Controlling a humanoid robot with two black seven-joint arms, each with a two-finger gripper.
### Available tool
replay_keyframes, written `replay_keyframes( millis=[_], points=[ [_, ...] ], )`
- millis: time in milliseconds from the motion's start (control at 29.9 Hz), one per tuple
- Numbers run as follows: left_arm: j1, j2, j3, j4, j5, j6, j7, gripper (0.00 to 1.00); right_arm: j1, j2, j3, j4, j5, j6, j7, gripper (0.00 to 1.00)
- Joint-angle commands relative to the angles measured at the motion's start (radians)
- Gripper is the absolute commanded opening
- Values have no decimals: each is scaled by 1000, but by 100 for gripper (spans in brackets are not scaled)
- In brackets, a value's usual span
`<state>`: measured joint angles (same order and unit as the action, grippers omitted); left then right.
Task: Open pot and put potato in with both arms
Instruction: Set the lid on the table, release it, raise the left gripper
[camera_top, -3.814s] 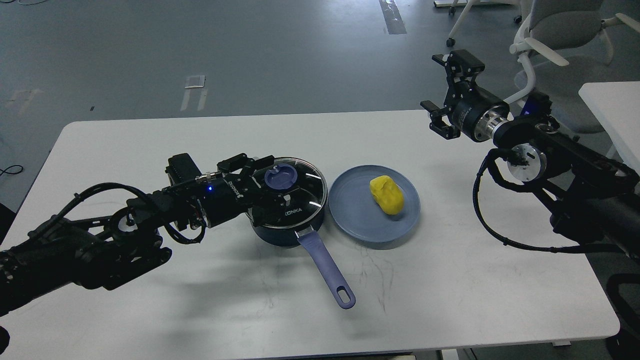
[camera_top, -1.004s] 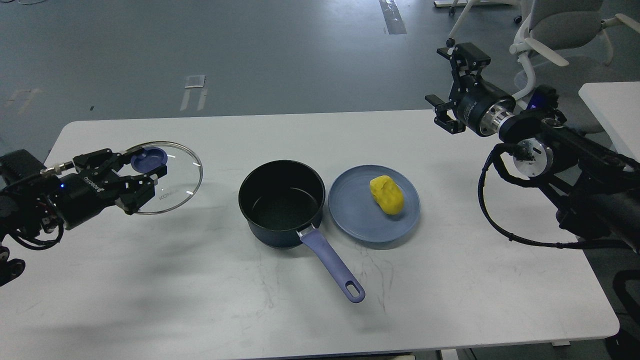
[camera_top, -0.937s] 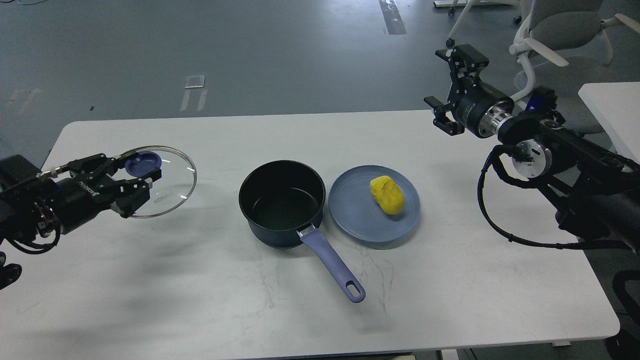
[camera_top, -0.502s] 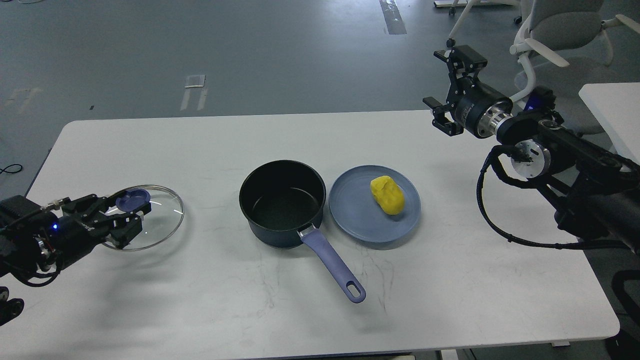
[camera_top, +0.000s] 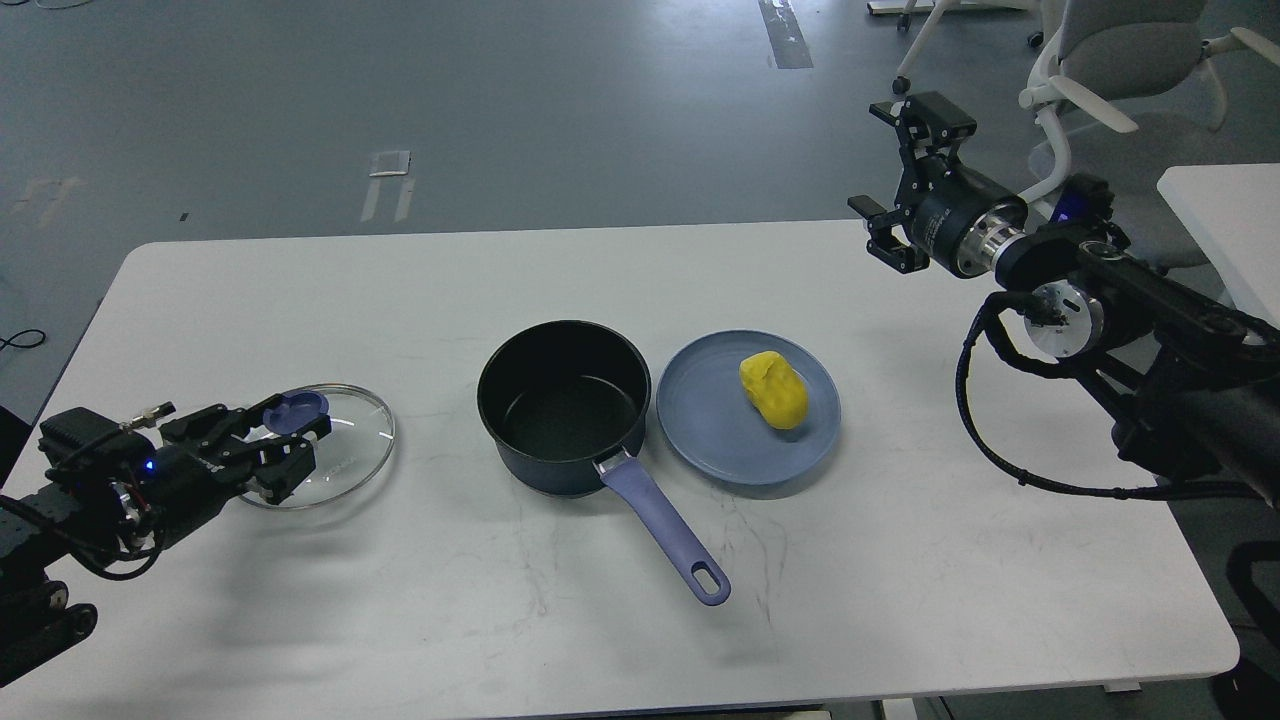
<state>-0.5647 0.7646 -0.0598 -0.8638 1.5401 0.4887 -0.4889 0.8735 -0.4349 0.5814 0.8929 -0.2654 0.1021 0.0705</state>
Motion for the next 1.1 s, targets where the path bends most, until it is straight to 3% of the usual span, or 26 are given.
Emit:
replay_keyframes(
  millis=[0, 201, 268, 301, 368, 401, 1071],
  points=[
    [0, -14, 0, 43, -21, 0, 0, 22, 2, -5, 2, 1, 0, -2, 0, 100],
    [0, -36, 0, 49, -24, 0, 0, 27, 2, -15, 3, 5, 2, -4, 2, 100],
    [2, -45, 0, 49, -24, 0, 0, 38, 2, -16, 3, 6, 2, -4, 2, 100],
    [2, -45, 0, 49, -24, 0, 0, 38, 2, -16, 3, 6, 2, -4, 2, 100],
    [2, -47, -2, 49, -26, 0, 0, 73, 2, -18, 3, 6, 2, -4, 2, 100],
    [0, -51, 0, 49, -32, 0, 0, 99, 2, -18, 5, 6, 2, -5, 2, 100],
    [-64, -1, -8, 19, -198, 0, 0, 99, 2, -31, 11, 14, 3, -2, 2, 100]
  ],
)
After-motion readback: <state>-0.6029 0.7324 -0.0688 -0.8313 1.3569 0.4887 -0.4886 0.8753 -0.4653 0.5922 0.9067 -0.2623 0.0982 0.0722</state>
